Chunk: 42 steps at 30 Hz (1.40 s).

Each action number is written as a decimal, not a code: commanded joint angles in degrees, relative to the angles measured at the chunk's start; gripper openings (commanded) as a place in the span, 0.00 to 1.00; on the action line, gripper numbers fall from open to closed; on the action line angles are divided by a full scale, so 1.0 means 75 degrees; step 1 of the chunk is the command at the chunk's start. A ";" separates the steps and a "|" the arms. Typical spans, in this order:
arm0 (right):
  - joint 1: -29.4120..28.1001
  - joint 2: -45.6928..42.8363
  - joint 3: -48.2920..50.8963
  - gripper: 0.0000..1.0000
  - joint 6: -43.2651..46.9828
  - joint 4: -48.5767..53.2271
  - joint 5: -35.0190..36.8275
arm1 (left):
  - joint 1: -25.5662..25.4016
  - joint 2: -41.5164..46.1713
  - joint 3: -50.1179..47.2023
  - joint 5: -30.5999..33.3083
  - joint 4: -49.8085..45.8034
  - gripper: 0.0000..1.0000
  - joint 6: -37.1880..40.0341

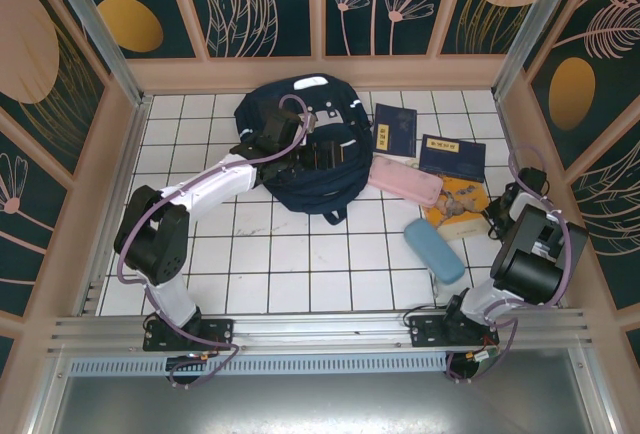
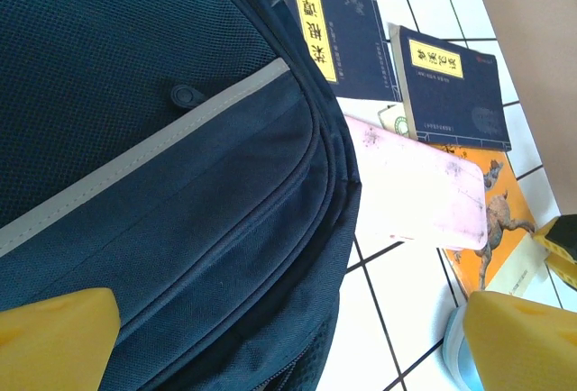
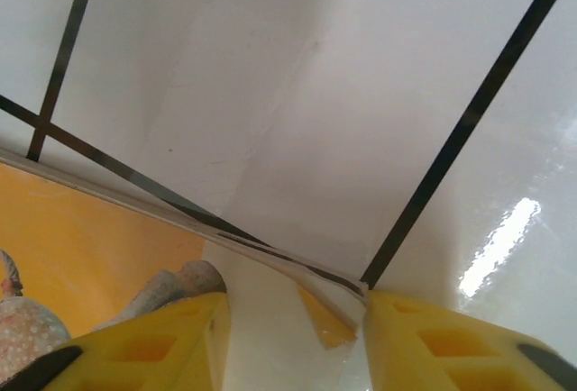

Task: Pack the student bag

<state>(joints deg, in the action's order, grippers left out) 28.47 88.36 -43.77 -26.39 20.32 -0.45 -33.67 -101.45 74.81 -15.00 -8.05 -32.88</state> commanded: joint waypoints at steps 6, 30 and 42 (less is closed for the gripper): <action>-0.0011 0.0087 -0.0100 0.06 0.0051 -0.0174 -0.0125 | 0.0008 -0.0090 0.0233 -0.0003 -0.0168 0.98 0.0013; -0.1092 -0.2133 -0.2965 0.00 0.0415 0.1320 -0.0160 | -0.0029 -0.0246 0.0372 -0.0424 0.0274 0.98 -0.0057; -0.2216 -0.2610 -0.3938 0.00 0.0425 0.1652 -0.0852 | -0.0064 -0.0311 0.0286 -0.0609 0.0521 0.98 -0.0242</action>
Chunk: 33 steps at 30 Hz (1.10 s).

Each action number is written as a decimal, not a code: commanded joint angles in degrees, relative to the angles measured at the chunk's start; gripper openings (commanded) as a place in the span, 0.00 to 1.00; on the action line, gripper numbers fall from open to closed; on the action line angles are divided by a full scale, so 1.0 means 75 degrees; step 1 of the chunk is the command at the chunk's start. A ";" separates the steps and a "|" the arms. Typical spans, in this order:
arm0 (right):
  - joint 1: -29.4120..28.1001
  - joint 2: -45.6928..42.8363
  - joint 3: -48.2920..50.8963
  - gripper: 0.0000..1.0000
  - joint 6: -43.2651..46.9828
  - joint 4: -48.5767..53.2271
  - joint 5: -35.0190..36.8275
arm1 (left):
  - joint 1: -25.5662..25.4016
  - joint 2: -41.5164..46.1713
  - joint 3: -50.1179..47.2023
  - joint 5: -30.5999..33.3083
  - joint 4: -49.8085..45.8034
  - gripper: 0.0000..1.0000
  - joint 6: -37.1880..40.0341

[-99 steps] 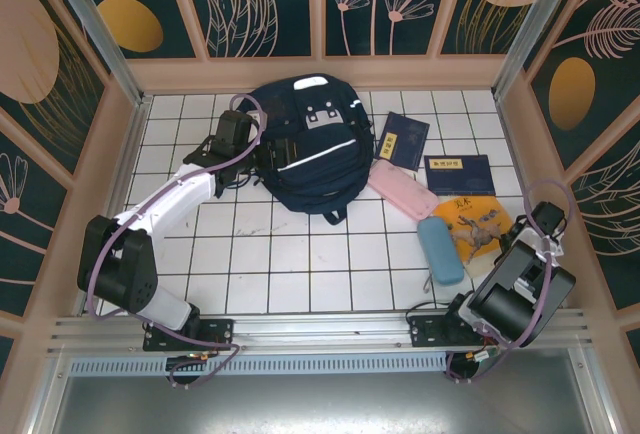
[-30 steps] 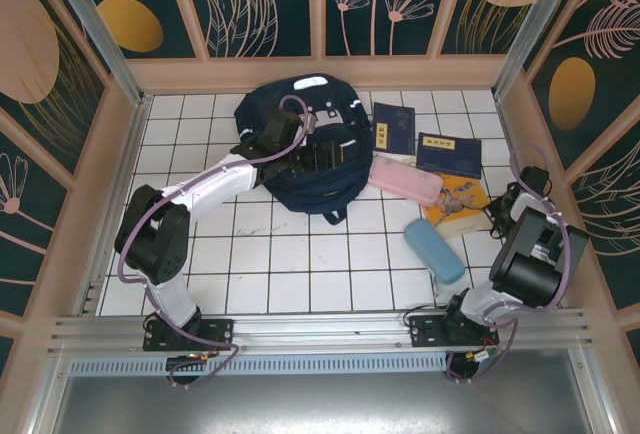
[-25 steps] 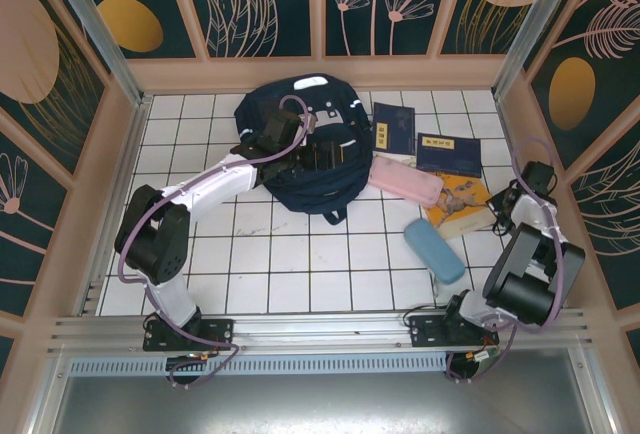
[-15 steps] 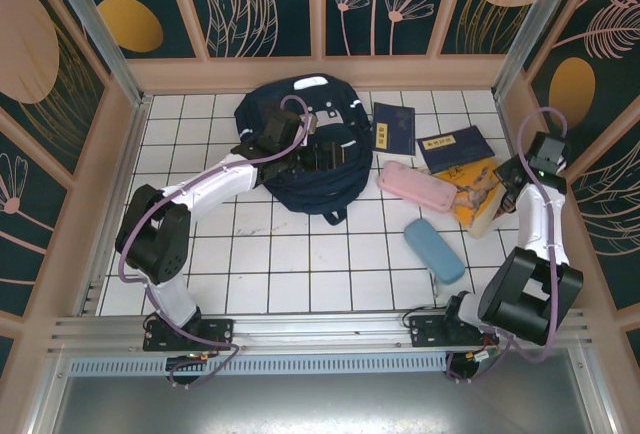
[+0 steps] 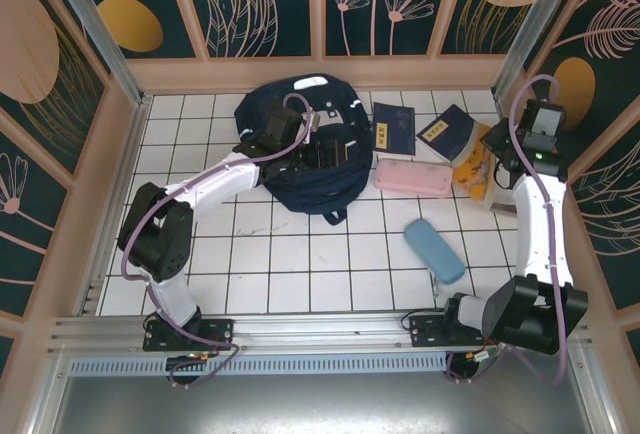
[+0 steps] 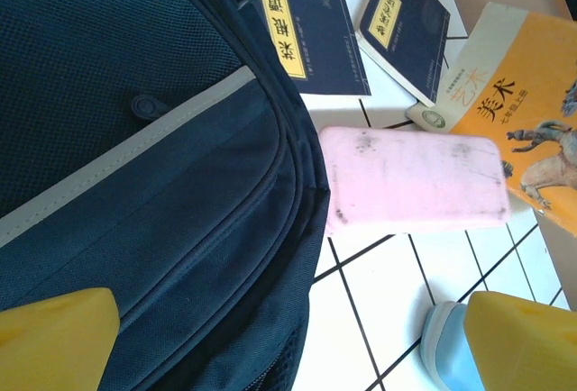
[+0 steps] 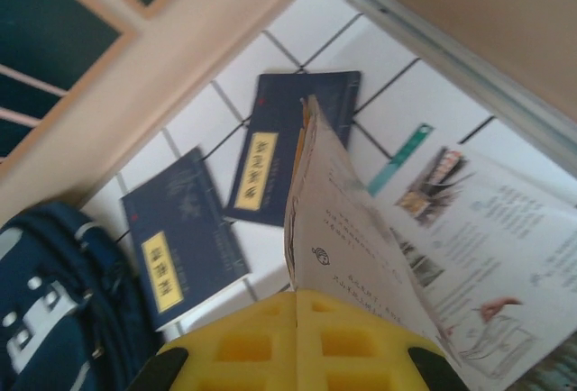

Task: Pack the student bag

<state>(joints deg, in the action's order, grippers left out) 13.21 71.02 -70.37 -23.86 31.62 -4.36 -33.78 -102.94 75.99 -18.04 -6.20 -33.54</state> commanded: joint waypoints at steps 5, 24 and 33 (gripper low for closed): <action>-0.0564 -0.0564 -0.0669 0.00 -0.0036 0.0201 -0.0419 | -0.0087 -0.0103 0.0007 -0.0392 0.0500 0.99 -0.0409; -0.2135 -0.1786 0.2607 0.00 -0.2688 -0.0228 -0.1280 | -0.0643 -0.1035 0.0283 -0.1188 0.1157 0.97 -0.1606; -0.1820 -0.1425 0.2998 0.74 -0.2445 0.0958 0.0656 | -0.0955 -0.1574 0.0960 -0.0893 0.0695 0.96 -0.0964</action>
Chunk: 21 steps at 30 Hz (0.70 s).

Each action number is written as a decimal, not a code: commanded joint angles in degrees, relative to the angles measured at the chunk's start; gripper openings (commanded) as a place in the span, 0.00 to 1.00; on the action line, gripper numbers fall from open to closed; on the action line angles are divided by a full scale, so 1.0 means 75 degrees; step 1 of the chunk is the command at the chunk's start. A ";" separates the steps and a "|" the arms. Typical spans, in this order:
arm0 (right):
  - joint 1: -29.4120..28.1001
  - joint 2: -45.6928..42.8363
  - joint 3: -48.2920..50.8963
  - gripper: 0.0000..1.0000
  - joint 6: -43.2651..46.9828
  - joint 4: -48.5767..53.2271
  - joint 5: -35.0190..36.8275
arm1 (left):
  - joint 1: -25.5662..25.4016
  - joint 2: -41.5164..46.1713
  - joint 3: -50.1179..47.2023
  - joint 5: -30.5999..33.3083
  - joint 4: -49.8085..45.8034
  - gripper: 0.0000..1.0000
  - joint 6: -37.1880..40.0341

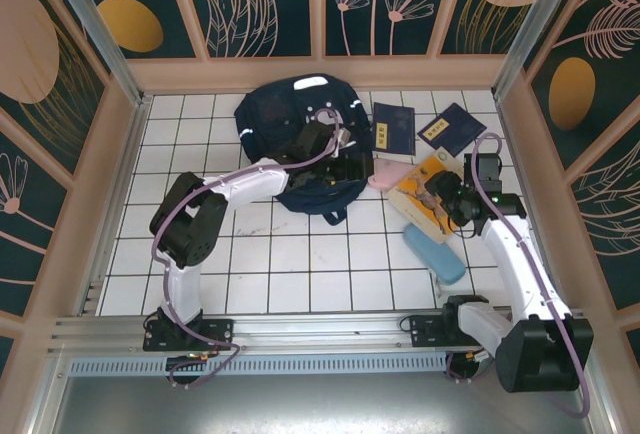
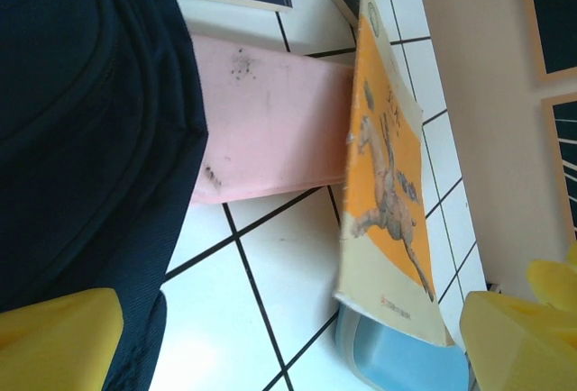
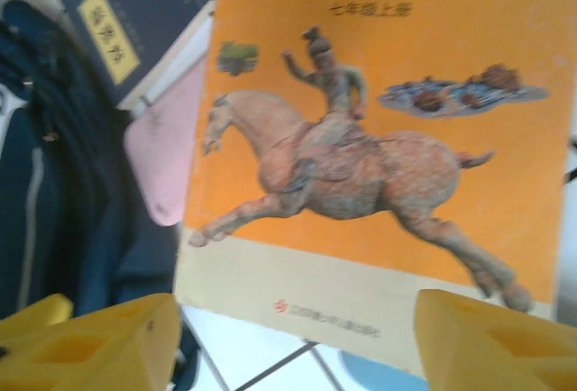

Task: Pack the student bag

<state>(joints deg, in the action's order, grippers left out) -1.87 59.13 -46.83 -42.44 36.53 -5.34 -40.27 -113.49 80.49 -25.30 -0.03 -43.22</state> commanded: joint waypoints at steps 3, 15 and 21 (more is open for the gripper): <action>0.0700 0.0459 0.0052 0.75 0.0387 -0.0452 0.0535 | -0.0211 -0.0416 0.0585 0.0039 -0.0183 0.94 0.0408; 0.1566 0.1687 0.0451 0.70 0.0935 -0.2006 -0.0509 | -0.0735 -0.1779 0.1905 -0.0763 -0.0703 0.80 0.0015; 0.1606 0.2044 0.0593 0.70 0.0916 -0.2247 -0.0702 | -0.0788 -0.2285 0.2271 -0.1227 -0.0716 0.71 -0.0163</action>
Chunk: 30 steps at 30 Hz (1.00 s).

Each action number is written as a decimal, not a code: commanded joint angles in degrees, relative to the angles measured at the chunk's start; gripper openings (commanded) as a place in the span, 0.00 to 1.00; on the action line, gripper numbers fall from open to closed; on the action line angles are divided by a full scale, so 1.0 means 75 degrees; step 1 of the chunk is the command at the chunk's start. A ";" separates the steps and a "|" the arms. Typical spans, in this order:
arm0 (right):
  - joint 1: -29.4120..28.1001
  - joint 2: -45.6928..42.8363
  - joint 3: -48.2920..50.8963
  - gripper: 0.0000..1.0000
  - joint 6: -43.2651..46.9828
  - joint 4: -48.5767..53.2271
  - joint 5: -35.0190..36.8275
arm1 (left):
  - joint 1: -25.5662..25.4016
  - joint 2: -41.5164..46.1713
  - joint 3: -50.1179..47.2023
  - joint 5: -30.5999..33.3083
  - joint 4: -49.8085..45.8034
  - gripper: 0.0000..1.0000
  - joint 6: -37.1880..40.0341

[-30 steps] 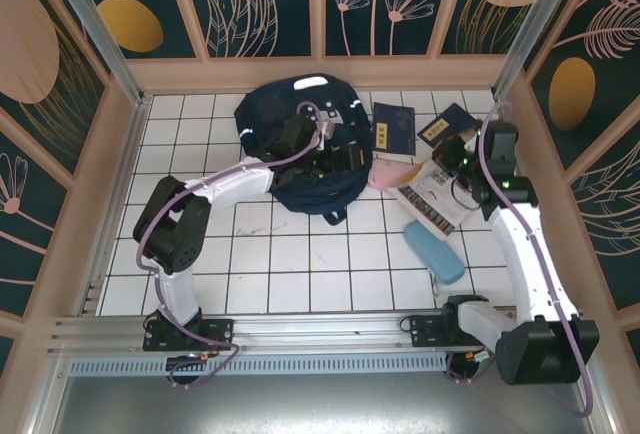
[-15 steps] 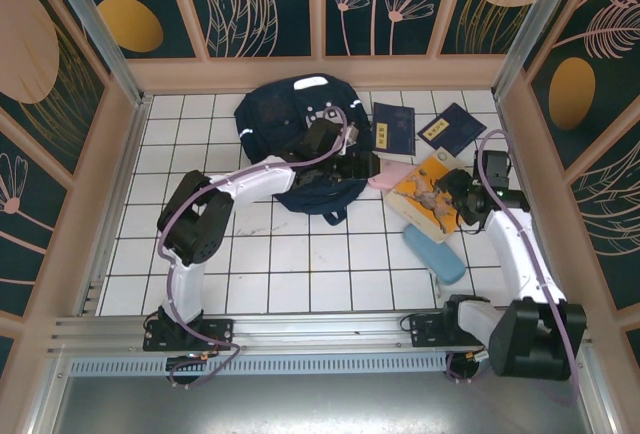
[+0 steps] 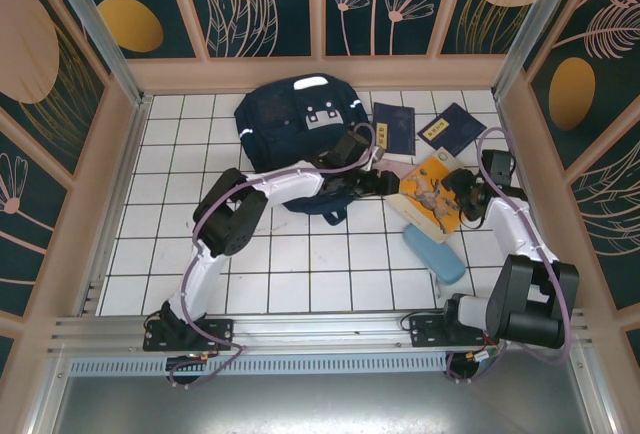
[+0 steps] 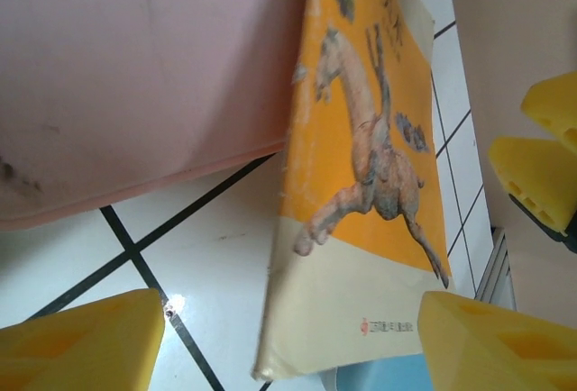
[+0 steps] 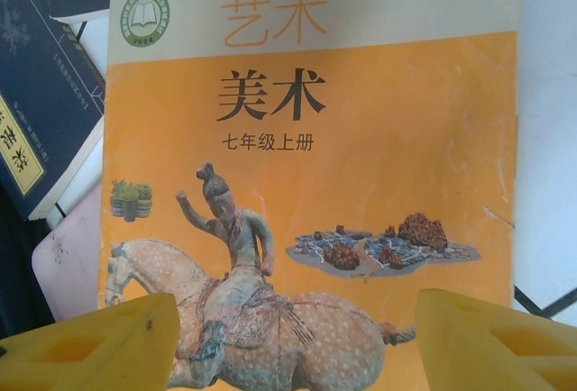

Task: Pack the student bag

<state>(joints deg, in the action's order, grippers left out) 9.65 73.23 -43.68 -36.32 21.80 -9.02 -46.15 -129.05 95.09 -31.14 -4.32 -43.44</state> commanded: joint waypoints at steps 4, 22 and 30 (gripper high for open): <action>0.0064 0.0290 0.0187 0.70 0.0063 -0.0465 -0.0364 | -0.0024 -0.0445 0.0424 -0.0990 0.0115 0.62 -0.0270; 0.0057 0.0146 0.0008 0.69 -0.0065 -0.0499 -0.0544 | -0.0026 -0.0780 0.0929 -0.1284 0.0388 0.00 -0.0511; -0.0052 -0.0442 -0.0594 0.69 -0.0164 -0.0445 -0.1078 | 0.0206 0.0302 0.0957 -0.0827 0.0424 0.00 -0.0067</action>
<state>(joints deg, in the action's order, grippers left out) 9.74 73.06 -44.71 -36.58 18.85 -13.98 -46.02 -133.32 100.51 -39.20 -2.11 -46.28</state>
